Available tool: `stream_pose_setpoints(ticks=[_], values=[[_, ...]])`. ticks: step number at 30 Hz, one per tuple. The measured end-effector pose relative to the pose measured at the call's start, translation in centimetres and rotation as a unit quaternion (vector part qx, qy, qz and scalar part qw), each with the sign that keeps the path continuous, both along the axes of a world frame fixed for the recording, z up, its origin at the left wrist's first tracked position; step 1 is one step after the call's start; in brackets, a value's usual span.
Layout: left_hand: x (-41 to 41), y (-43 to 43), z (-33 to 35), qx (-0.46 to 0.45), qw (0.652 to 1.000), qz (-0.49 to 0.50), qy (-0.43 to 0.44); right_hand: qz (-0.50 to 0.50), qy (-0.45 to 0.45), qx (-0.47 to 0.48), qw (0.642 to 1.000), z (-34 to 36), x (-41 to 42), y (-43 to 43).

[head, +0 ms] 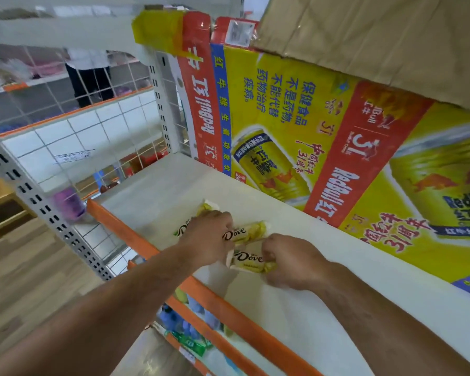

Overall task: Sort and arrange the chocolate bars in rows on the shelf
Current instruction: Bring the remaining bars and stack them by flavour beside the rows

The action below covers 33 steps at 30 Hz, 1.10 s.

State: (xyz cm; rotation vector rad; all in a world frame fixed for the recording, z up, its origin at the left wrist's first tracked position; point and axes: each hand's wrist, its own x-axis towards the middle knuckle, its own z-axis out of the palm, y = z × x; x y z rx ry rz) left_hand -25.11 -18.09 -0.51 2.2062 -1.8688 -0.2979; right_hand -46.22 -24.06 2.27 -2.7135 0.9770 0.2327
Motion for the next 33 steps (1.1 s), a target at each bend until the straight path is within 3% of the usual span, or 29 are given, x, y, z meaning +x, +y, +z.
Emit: stream_pose_setpoints(ticks=[3,8,19,33], values=[[0.2,-1.3,-0.2,0.069,0.996,0.051,0.031,-0.046,-0.018,0.021,0.999,-0.1,-0.7,0.7],[0.9,-3.3,-0.2,0.104,0.993,-0.034,0.047,-0.089,0.004,0.021,0.996,-0.6,-2.0,1.3],[-5.3,-6.3,-0.5,0.044,0.973,-0.187,0.128,-0.244,0.001,-0.007,0.97,-1.8,-7.2,5.4],[-21.3,-7.6,-0.2,0.03,0.932,-0.347,0.105,-0.376,-0.005,-0.036,0.926,-1.0,-21.4,10.4]])
